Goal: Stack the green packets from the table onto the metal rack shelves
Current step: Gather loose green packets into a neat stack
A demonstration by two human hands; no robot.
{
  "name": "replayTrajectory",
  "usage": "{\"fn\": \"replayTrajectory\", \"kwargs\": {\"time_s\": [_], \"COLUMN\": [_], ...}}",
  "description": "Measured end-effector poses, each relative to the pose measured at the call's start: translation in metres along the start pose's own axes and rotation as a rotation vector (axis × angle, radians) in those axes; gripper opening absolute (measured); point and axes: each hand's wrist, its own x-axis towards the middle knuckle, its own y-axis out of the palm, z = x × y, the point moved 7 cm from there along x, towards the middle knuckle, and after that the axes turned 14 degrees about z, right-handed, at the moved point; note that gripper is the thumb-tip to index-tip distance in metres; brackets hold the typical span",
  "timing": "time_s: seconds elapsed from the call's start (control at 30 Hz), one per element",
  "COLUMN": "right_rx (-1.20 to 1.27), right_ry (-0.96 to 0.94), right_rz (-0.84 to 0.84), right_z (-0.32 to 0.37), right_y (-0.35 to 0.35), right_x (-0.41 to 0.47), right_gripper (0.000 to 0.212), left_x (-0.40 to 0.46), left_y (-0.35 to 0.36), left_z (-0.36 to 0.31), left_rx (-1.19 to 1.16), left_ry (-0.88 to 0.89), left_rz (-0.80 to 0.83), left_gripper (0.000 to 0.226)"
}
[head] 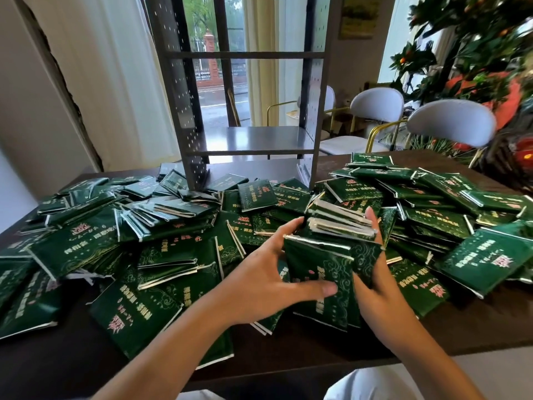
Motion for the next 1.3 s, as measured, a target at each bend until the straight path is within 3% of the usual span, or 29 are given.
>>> {"fn": "replayTrajectory", "kwargs": {"time_s": [0.13, 0.3, 0.53, 0.67, 0.77, 0.93, 1.0, 1.1, 1.3], "right_rx": [0.137, 0.183, 0.247, 0.221, 0.193, 0.103, 0.075, 0.035, 0.024], "right_ry": [0.073, 0.035, 0.021, 0.051, 0.035, 0.07, 0.074, 0.054, 0.041], "right_rz": [0.0, 0.017, 0.126, 0.202, 0.239, 0.293, 0.246, 0.162, 0.112], "right_z": [-0.004, -0.001, 0.008, 0.005, 0.002, -0.002, -0.004, -0.007, -0.004], "right_y": [0.0, 0.003, 0.006, 0.008, 0.008, 0.013, 0.011, 0.006, 0.004], "right_x": [-0.003, -0.004, -0.007, -0.009, -0.012, -0.01, -0.008, -0.004, -0.005], "right_gripper": [0.109, 0.089, 0.131, 0.132, 0.129, 0.134, 0.132, 0.129, 0.125], "left_x": [0.006, 0.013, 0.024, 0.02, 0.014, 0.007, 0.007, -0.002, -0.023], "left_y": [0.005, 0.004, 0.015, 0.02, 0.017, 0.003, 0.002, -0.007, -0.026], "left_z": [-0.005, -0.004, -0.005, 0.004, 0.006, 0.005, 0.004, 0.001, 0.013], "left_rx": [0.028, 0.151, 0.152, 0.076, 0.099, 0.233, 0.314, 0.448, 0.844], "left_ry": [0.023, 0.006, 0.126, 0.093, 0.109, 0.063, -0.002, -0.147, -0.491], "left_rz": [-0.003, -0.063, -0.06, 0.085, 0.128, 0.029, 0.056, 0.116, 0.074], "left_gripper": [0.114, 0.136, 0.147, 0.157, 0.154, 0.148, 0.147, 0.127, 0.095]}}
